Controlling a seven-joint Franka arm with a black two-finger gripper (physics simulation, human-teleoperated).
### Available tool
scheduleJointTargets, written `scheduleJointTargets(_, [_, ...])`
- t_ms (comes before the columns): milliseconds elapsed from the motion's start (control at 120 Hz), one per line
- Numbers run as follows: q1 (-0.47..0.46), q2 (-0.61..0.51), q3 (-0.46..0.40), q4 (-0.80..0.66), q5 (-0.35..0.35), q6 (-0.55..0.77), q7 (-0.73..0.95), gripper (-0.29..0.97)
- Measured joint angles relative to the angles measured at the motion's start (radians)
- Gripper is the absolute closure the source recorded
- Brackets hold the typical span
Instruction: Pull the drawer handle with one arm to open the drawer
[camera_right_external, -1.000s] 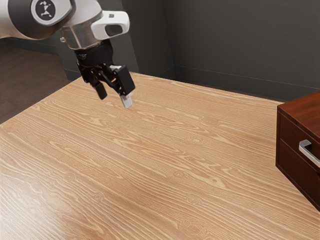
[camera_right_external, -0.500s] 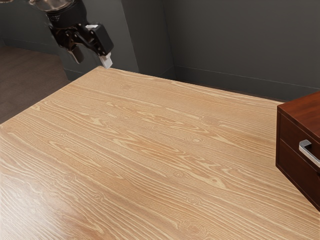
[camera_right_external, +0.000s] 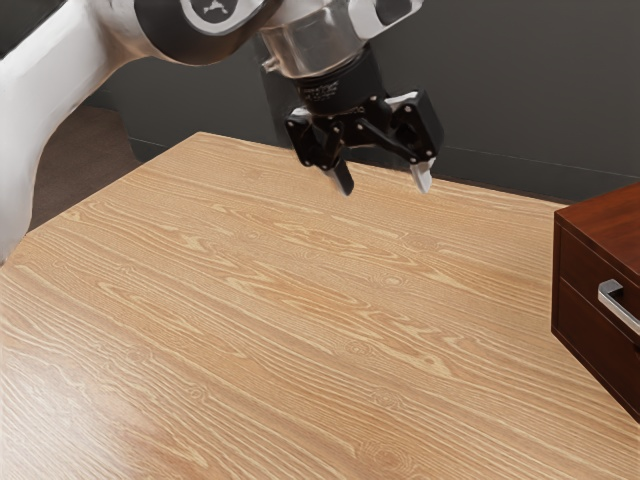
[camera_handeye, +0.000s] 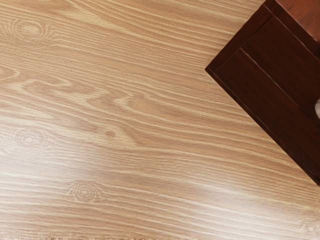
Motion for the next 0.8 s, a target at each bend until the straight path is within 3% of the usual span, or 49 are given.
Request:
scheduleJointTargets(208, [-0.032,0.023,-0.041,-0.029,-0.007,0.055,-0.223,0.03])
scheduleJointTargets(358, [-0.054,0.031,-0.045,-0.073,-0.057,0.124,-0.345,0.03])
scheduleJointTargets(800, [-0.114,0.155,-0.054,-0.09,-0.098,0.326,-0.572,0.03])
